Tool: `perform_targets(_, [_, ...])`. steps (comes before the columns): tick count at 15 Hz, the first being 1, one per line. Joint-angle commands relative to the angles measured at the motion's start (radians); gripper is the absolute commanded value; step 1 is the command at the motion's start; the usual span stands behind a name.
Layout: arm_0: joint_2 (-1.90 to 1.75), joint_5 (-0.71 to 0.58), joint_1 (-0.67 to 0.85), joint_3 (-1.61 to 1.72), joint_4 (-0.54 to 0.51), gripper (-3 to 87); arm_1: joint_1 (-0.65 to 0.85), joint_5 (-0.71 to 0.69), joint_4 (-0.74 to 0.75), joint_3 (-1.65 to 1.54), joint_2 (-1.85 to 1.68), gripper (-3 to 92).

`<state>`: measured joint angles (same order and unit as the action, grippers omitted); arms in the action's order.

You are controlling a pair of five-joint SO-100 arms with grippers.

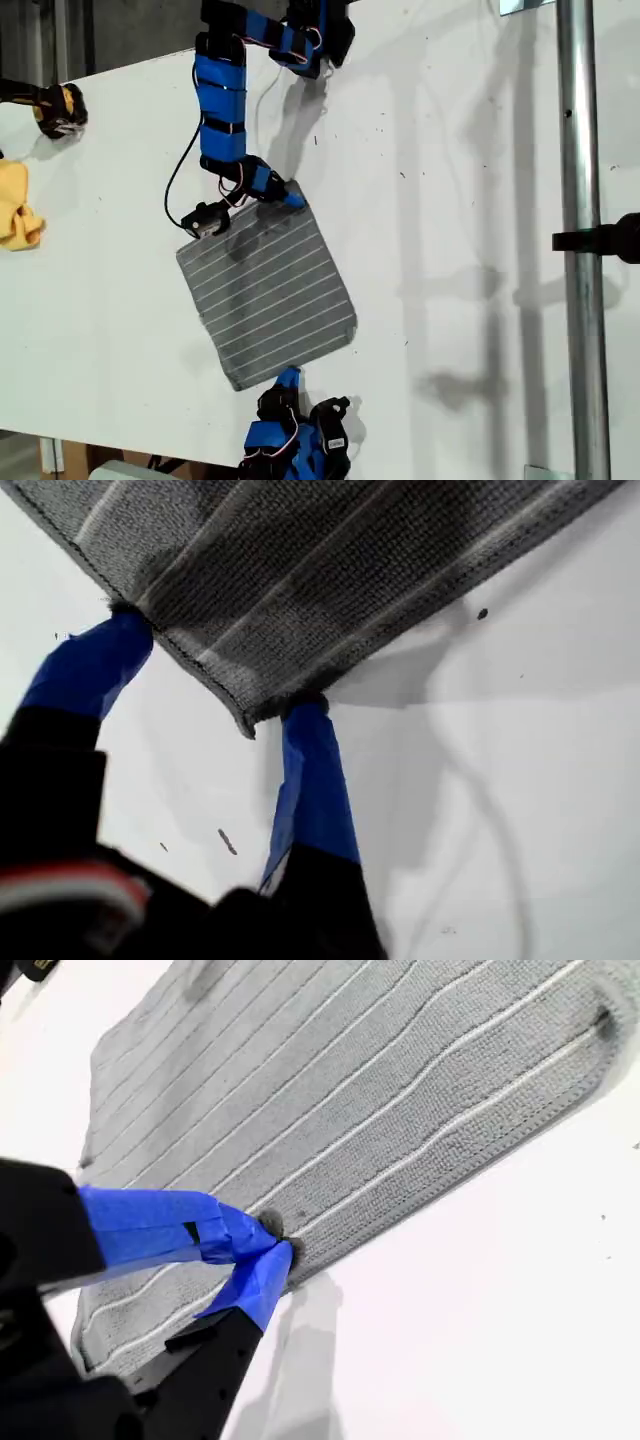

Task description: Grasp corners of a towel and fold twice.

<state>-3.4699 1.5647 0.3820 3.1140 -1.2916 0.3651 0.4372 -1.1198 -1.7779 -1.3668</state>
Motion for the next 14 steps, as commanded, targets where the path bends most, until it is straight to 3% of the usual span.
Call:
perform_targets(1, [-0.005,0.012,-0.009,0.006,-0.002,-2.6,0.021,-0.020,0.017,0.006,-0.002,29.1])
perform_targets(3, [-0.005,0.012,-0.009,0.006,-0.002,-2.6,0.031,-0.023,0.023,0.014,0.017,27.9])
perform_targets(5, [-0.005,0.014,-0.009,0.006,-0.002,-2.6,0.031,-0.026,0.023,0.026,0.029,20.8])
perform_targets(7, [-0.005,0.014,-0.009,0.006,-0.002,-2.6,0.025,-0.008,0.018,0.031,0.026,-0.1])
perform_targets(12, [-0.005,0.014,-0.009,0.006,0.008,-2.6,-0.011,-0.008,0.017,0.055,0.015,-0.1])
perform_targets(14, [-0.005,-0.003,-0.023,-0.023,0.067,-2.6,-0.015,-0.006,0.023,0.055,0.015,-0.1])
